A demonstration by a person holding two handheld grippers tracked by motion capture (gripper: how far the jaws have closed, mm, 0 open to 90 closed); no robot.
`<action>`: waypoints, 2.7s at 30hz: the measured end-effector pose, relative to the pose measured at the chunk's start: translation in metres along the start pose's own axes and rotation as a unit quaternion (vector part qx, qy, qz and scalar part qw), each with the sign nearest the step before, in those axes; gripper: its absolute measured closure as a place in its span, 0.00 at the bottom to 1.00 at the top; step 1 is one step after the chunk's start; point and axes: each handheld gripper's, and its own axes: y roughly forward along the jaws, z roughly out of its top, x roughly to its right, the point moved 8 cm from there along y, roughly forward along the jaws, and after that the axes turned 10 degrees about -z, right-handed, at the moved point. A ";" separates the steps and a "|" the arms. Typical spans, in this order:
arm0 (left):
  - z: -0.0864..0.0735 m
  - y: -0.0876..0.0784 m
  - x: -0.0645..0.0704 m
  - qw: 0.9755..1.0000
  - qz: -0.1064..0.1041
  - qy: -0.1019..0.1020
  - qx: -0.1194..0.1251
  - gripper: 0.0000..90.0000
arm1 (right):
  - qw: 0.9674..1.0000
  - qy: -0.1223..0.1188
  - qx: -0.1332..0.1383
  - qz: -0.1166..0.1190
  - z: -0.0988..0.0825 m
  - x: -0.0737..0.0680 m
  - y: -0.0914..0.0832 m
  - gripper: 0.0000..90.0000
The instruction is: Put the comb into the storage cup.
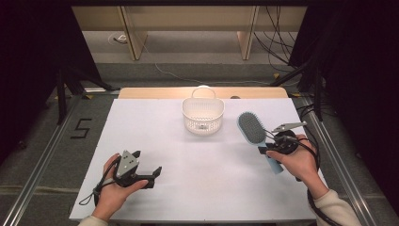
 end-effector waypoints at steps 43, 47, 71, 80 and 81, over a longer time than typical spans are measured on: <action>0.001 0.000 0.000 1.000 0.000 -0.001 0.002 0.05 | 0.998 0.028 0.061 -0.002 0.021 0.001 -0.007 0.80; 0.001 0.000 0.000 1.000 0.001 -0.001 0.002 0.05 | 0.997 0.031 0.066 -0.002 0.024 0.002 -0.007 0.80; 0.001 0.001 0.000 1.000 0.001 -0.003 0.002 0.05 | 0.993 0.043 0.111 0.002 0.045 -0.002 -0.010 0.80; 0.001 0.001 0.000 1.000 0.001 -0.003 0.003 0.05 | 0.992 0.046 0.117 0.004 0.052 -0.005 -0.008 0.80; 0.001 0.001 0.000 1.000 0.001 -0.003 0.003 0.05 | 0.992 0.046 0.117 0.006 0.053 -0.005 -0.007 0.80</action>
